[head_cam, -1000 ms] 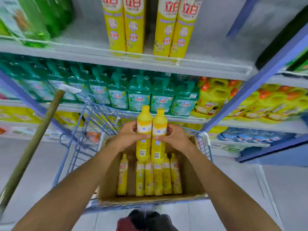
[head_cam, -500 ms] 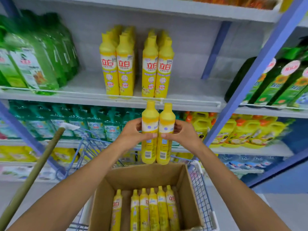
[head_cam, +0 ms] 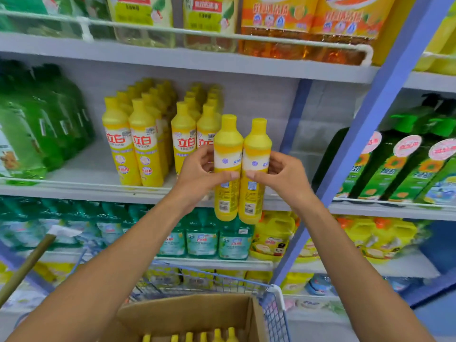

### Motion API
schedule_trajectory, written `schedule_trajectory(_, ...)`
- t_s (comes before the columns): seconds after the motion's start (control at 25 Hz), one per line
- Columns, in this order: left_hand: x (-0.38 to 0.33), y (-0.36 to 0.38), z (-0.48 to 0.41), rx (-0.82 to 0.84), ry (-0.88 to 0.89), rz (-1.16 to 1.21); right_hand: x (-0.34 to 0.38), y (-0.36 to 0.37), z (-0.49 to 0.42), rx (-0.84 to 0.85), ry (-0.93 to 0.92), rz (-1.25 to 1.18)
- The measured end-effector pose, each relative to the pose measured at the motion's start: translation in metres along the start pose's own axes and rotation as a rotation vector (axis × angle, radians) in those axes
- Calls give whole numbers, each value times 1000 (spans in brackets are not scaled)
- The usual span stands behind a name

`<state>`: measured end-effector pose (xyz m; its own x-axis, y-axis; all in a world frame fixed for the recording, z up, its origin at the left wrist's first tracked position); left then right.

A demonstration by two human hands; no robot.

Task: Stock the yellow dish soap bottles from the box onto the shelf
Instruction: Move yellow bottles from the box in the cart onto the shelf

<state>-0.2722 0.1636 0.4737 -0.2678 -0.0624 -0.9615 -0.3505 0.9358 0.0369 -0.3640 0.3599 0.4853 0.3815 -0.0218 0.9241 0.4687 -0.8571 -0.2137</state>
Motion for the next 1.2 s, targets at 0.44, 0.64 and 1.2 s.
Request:
schedule_trajectory(0.44,8,54,-78,-67,49,-10,-17,-48,-67,-60,-48,-43)
schedule_trajectory(0.64,28,60,-91,-97,55,-6,-34,-44,-78,-107,-28,-31)
schedule_trajectory(1.2,97,49,-60,100,-110,-110,-97,-36,-38,-95,90,-2)
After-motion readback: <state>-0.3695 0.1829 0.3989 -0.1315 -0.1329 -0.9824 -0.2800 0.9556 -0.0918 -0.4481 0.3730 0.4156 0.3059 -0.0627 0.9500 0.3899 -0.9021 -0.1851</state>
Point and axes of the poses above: each hand's wrist, its own z-axis away from the middle knuckle, its own y-axis out of the palm, x = y × z, the point moved 1 cm from there along -z, towards the middle knuckle, and after that the axes turned 2 degrees about z, right-handed, at the moved point
